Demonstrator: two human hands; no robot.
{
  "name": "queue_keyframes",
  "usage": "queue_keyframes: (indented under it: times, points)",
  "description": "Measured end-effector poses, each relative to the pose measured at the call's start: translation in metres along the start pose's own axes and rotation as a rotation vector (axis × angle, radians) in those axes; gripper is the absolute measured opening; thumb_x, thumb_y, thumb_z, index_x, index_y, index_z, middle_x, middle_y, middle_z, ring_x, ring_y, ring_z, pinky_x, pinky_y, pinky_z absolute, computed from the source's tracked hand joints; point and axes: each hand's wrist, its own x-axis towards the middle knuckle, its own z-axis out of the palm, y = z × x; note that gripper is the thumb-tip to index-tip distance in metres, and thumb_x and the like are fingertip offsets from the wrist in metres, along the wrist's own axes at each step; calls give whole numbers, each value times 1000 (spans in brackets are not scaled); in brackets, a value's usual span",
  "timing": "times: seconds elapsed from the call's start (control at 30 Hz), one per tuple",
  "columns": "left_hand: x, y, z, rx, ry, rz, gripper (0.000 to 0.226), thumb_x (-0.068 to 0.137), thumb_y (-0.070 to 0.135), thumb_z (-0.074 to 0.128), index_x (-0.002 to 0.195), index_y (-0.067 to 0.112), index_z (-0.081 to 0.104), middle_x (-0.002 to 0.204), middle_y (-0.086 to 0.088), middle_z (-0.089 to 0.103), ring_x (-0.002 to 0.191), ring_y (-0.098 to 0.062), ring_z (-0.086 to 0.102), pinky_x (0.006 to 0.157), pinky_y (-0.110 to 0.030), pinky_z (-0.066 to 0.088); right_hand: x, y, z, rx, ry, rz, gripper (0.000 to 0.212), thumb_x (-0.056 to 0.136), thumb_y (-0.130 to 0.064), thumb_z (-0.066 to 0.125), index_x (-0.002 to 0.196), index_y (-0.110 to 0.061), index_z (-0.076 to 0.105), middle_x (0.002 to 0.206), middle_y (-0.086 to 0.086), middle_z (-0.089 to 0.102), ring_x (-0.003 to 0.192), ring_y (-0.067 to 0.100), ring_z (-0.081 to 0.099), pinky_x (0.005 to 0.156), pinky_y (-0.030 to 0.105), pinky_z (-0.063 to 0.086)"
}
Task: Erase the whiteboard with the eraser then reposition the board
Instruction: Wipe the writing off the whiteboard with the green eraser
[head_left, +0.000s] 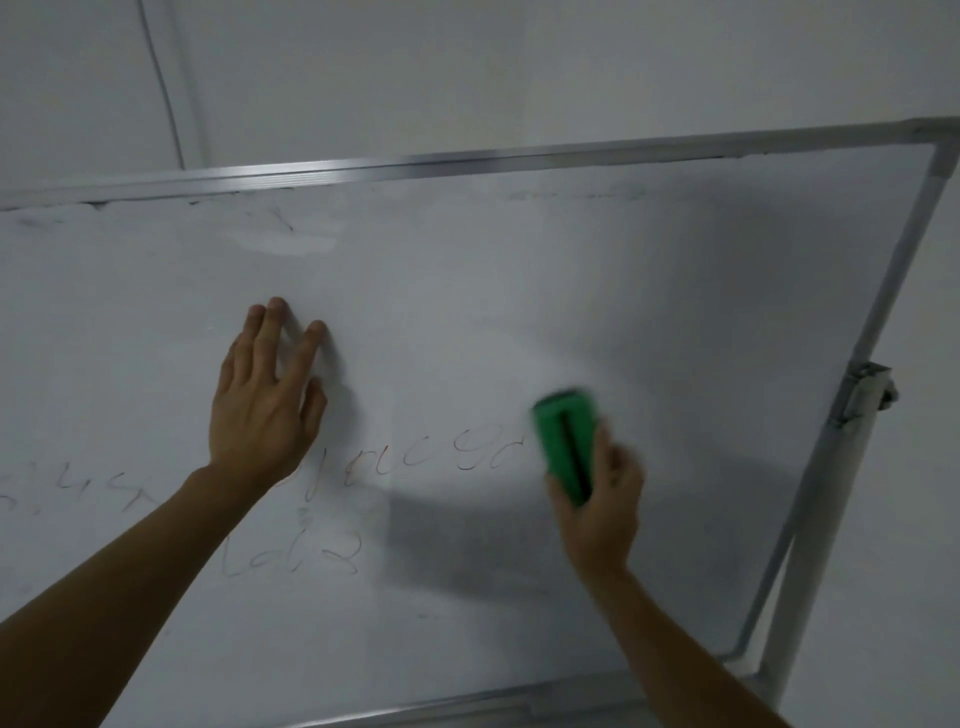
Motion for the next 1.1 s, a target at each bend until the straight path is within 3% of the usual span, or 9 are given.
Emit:
queue_keyframes:
  times: [0.13,0.27,0.37,0.43,0.63,0.77,0.9,0.97,1.1]
  points:
    - [-3,-13,-6,-3,-1,36,59,93,32,38,147,9,32,156,-24,16,146,-38,13,115,-51,21,-85,31,13,-191,-421,-300,119,62,-32,86,150,-45,6,121,12,51,106,29,47,76,44,57]
    - [-8,-38,-14,9,23,53,60,93,32,39,147,9,31,156,-25,15,145,-40,12,114,-53,20,-19,24,-1,-28,-67,-99,87,74,-31,78,148,-27,32,123,16,46,110,33,48,87,35,49]
    - [-11,-57,-17,12,18,18,60,93,35,36,148,8,30,157,-24,13,146,-39,10,114,-53,19,27,4,-2,87,166,246,92,77,-38,79,151,-26,25,127,18,43,113,34,47,85,37,47]
    - [-13,-65,-16,0,8,14,60,94,35,36,147,7,32,156,-25,13,146,-39,10,114,-53,21,12,-16,8,83,183,314,92,76,-42,75,151,-25,23,127,20,43,113,36,47,85,41,48]
    - [-14,-79,-7,-30,6,11,60,94,35,35,148,8,29,157,-25,9,146,-39,5,113,-57,24,-104,-6,33,-165,-402,-168,115,67,-25,84,150,-46,8,125,13,47,113,31,46,67,42,60]
    - [-17,-85,-2,-53,21,26,61,94,36,33,149,9,27,157,-24,7,147,-38,3,113,-57,22,-35,-16,16,-73,-49,-9,92,72,-21,83,149,-25,32,127,19,46,111,36,48,84,42,52]
    - [-14,-82,2,-59,49,45,61,94,34,36,148,9,28,158,-24,7,147,-36,2,113,-54,20,30,-35,14,110,243,468,96,78,-36,77,152,-32,16,132,15,40,120,32,44,92,43,46]
    - [-14,-80,5,-69,67,41,60,94,34,37,148,8,30,157,-25,9,147,-37,3,114,-53,18,2,-51,27,20,177,398,93,78,-35,77,152,-28,20,132,16,40,119,34,45,90,45,48]
    - [-14,-83,8,-68,86,28,59,94,31,40,147,6,31,156,-26,10,147,-37,3,116,-52,16,-107,-46,47,-187,-290,-11,105,70,-28,83,152,-35,17,124,14,48,107,34,53,73,42,58]
